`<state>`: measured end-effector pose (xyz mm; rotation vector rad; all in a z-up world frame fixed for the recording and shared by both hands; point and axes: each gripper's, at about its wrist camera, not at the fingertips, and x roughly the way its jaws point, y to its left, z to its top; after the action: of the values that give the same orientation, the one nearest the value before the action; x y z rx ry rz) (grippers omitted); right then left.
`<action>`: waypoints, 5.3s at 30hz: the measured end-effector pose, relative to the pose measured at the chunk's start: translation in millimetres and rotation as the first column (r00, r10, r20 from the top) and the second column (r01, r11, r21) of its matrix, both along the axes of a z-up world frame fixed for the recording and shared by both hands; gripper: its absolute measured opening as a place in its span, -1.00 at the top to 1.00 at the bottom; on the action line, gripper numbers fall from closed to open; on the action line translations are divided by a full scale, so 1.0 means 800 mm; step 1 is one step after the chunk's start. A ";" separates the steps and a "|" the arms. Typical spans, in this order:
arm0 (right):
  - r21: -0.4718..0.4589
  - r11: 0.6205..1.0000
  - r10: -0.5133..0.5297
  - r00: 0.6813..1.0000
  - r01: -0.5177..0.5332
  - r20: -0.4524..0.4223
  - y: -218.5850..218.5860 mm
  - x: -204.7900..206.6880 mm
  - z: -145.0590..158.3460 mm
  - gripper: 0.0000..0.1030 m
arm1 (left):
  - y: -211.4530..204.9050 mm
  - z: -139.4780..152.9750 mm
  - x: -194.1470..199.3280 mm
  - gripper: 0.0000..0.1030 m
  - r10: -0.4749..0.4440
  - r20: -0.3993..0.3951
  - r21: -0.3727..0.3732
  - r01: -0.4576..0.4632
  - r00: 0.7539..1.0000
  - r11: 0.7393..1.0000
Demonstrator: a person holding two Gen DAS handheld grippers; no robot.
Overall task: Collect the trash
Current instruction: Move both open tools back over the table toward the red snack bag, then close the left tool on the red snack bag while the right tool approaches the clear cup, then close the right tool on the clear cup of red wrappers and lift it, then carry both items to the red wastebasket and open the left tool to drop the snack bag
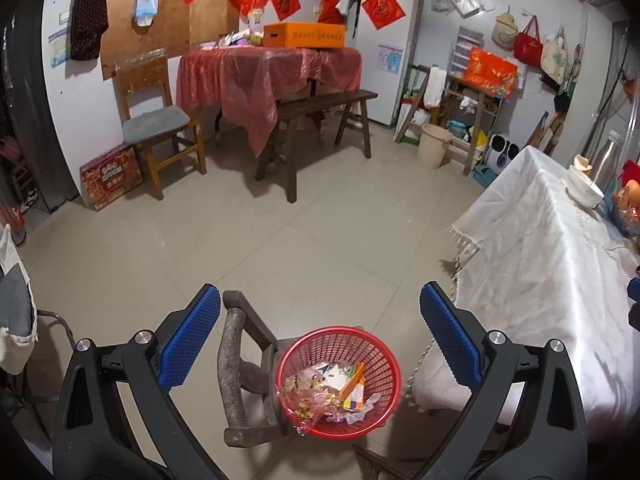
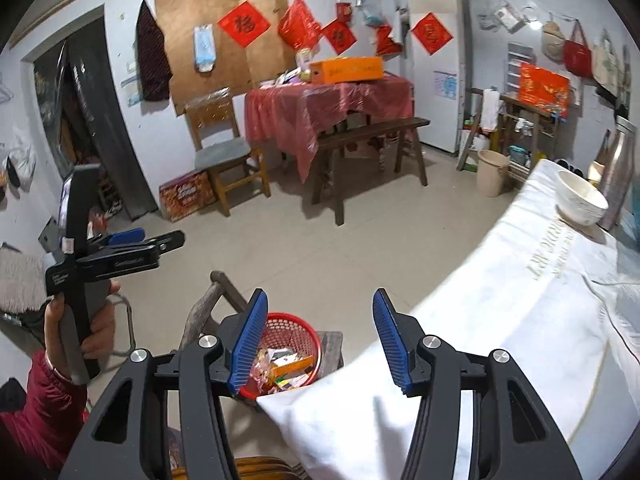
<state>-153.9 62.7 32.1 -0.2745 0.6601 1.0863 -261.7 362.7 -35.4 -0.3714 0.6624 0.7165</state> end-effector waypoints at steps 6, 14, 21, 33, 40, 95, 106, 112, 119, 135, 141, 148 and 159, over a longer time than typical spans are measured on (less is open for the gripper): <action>0.043 0.997 -0.058 0.998 0.058 0.006 -0.038 0.017 0.009 -0.10 | -0.026 0.023 0.011 -0.87 -0.048 0.022 0.027 0.048 0.999 0.999; 0.078 0.989 -0.128 0.992 0.128 -0.008 -0.083 0.034 0.004 -0.15 | -0.069 0.044 0.032 -0.87 -0.121 0.027 0.070 0.119 0.992 0.990; 0.117 0.975 -0.188 0.982 0.189 -0.018 -0.123 0.050 0.005 -0.22 | -0.103 0.049 0.054 -0.87 -0.181 0.017 0.075 0.180 0.983 0.981; 0.181 0.935 -0.300 0.952 0.305 -0.058 -0.206 0.083 -0.002 -0.27 | -0.159 0.049 0.095 -0.87 -0.273 -0.011 0.055 0.274 0.962 0.960; 0.199 0.897 -0.390 0.919 0.395 -0.065 -0.263 0.111 -0.012 -0.34 | -0.191 0.040 0.128 -0.87 -0.325 -0.016 0.007 0.325 0.946 0.946; 0.082 0.481 -0.852 0.488 0.873 -0.188 -0.540 0.325 -0.079 -0.05 | -0.552 0.016 0.543 -0.87 -0.792 -0.114 -0.072 0.790 0.599 0.608; 0.088 0.488 -0.841 0.495 0.868 -0.219 -0.542 0.325 -0.081 -0.05 | -0.608 -0.016 0.636 -0.87 -0.810 -0.096 -0.148 0.797 0.578 0.586; 0.087 0.495 -0.833 0.501 0.864 -0.234 -0.542 0.325 -0.083 -0.05 | -0.589 -0.025 0.633 -0.05 -0.837 0.012 -0.204 0.821 0.547 0.534; 0.088 0.505 -0.827 0.510 0.859 -0.236 -0.541 0.326 -0.084 -0.05 | -0.538 0.009 0.583 -0.05 -0.797 0.112 -0.148 0.803 0.593 0.577; 0.047 0.560 -0.809 0.558 0.827 -0.185 -0.520 0.327 -0.086 -0.06 | -0.467 -0.014 0.517 -0.11 -0.724 -0.015 -0.162 0.713 0.689 0.682; 0.042 0.566 -0.804 0.562 0.823 -0.193 -0.521 0.329 -0.087 -0.06 | -0.472 -0.020 0.520 -0.37 -0.712 -0.056 -0.136 0.701 0.700 0.700; 0.027 0.576 -0.799 0.569 0.817 -0.193 -0.519 0.332 -0.089 -0.08 | -0.471 -0.019 0.520 -0.36 -0.707 -0.054 -0.122 0.698 0.705 0.706; 0.012 0.593 -0.794 0.587 0.805 -0.160 -0.512 0.332 -0.090 0.33 | -0.475 0.008 0.503 -0.05 -0.723 0.043 -0.041 0.724 0.690 0.689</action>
<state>112.0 -346.9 -40.2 0.1894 0.7497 0.2340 140.5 -16.9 -28.7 -0.1356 0.7364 -0.0767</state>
